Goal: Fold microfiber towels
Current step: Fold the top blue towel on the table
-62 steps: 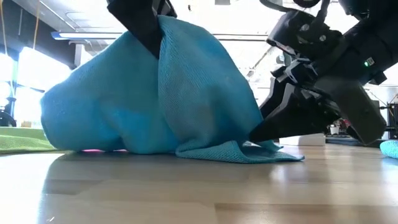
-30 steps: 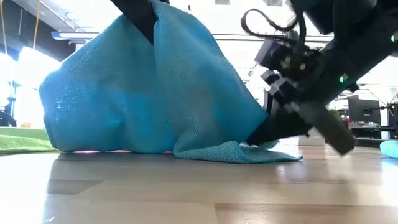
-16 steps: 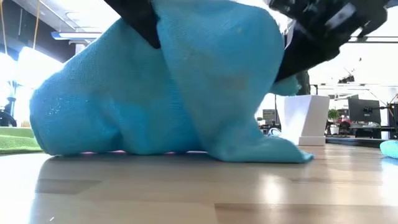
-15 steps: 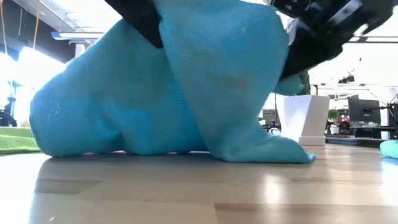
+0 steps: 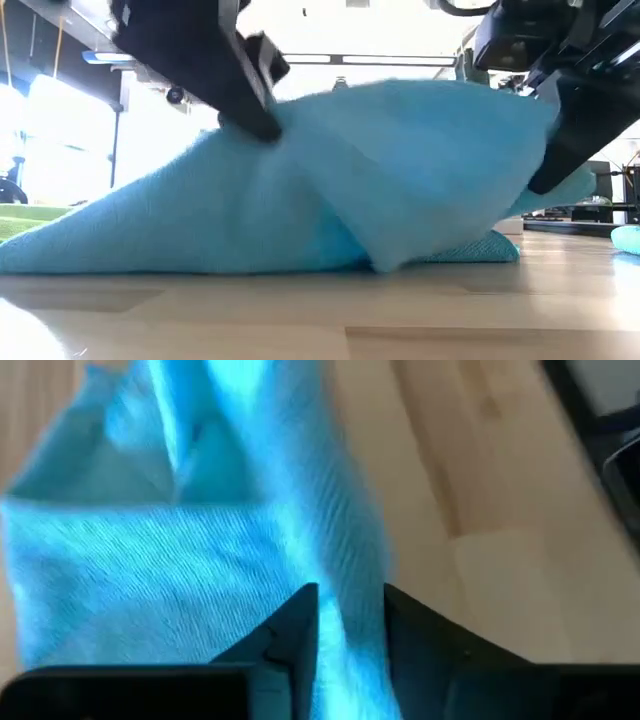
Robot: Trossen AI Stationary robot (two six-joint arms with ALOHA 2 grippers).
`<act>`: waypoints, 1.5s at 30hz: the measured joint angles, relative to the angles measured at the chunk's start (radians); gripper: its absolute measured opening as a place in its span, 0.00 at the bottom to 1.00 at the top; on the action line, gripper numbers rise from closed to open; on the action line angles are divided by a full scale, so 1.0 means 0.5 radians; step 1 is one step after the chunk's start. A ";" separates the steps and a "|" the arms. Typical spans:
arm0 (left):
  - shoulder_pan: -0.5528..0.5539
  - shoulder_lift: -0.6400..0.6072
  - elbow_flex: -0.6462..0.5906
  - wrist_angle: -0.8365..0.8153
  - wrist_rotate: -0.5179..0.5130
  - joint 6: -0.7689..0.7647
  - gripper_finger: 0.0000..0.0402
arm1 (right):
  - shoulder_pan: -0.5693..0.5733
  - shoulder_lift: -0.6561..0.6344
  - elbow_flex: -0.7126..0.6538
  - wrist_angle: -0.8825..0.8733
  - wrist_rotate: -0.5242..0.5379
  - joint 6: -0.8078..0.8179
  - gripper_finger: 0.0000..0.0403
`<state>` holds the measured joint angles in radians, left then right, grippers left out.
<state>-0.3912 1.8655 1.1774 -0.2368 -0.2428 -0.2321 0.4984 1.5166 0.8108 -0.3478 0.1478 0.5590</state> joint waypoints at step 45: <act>0.243 0.137 0.121 0.609 0.435 0.434 0.44 | -0.085 0.001 0.682 -0.761 0.640 -1.262 0.00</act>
<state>-0.2696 1.9339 1.2381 0.0677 -0.0251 -0.0151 0.4561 1.5169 1.1519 -0.7281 0.4680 -0.0722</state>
